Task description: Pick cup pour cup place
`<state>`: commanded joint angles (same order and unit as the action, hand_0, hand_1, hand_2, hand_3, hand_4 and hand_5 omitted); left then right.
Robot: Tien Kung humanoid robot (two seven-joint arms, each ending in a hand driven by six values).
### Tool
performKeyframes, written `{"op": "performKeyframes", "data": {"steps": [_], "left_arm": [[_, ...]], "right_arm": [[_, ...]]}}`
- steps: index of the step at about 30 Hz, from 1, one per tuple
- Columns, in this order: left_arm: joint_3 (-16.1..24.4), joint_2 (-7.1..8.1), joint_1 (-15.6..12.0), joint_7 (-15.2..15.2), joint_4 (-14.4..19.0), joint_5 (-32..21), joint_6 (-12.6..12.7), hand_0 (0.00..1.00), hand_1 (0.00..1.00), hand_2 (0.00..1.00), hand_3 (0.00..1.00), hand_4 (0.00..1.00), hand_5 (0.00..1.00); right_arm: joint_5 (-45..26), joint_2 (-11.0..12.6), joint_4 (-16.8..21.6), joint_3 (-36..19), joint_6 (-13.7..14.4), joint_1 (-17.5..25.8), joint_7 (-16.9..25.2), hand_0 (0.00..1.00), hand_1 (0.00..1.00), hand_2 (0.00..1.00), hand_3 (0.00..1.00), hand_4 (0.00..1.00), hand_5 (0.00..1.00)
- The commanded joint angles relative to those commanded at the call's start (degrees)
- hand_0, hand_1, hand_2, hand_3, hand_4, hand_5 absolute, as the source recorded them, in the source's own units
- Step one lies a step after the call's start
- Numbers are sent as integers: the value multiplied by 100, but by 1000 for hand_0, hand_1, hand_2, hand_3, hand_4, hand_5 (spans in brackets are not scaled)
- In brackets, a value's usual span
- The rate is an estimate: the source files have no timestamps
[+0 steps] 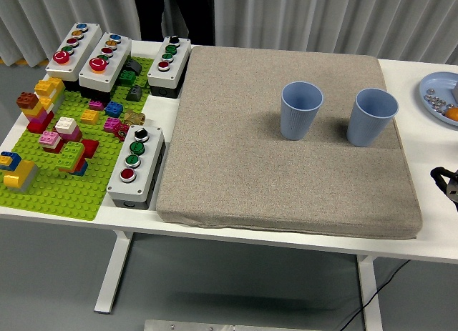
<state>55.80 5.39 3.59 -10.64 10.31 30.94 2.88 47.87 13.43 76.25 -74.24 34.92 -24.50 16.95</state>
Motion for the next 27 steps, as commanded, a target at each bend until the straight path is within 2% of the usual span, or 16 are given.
{"op": "performKeyframes", "data": {"steps": [14, 15, 20, 21, 26, 27], "left_arm": [[-37, 10, 15, 2, 0, 6, -11, 759, 816, 847, 764, 512, 953], [-37, 10, 15, 2, 0, 6, -11, 758, 816, 846, 763, 512, 953], [-44, 10, 14, -1, 0, 9, -13, 758, 816, 846, 763, 512, 953], [-50, 11, 14, -3, 0, 8, -16, 758, 816, 847, 763, 511, 954], [-52, 11, 19, -2, 0, 14, -19, 758, 816, 847, 763, 511, 954], [-50, 11, 19, -2, 0, 18, -21, 758, 815, 846, 762, 510, 952]], "right_arm": [[112, 23, -23, -68, -74, 64, -100, 868, 835, 879, 861, 643, 887], [123, 23, -25, -71, -81, 66, -109, 868, 834, 879, 862, 691, 767], [231, 29, -28, -115, -117, 93, -181, 868, 834, 879, 862, 691, 767], [311, 36, -26, -141, -130, 104, -220, 869, 835, 881, 875, 797, 551], [668, 73, -12, -253, -248, 147, -438, 869, 835, 881, 875, 797, 551], [721, 84, -5, -280, -325, 159, -519, 880, 840, 929, 939, 907, 335]]}}
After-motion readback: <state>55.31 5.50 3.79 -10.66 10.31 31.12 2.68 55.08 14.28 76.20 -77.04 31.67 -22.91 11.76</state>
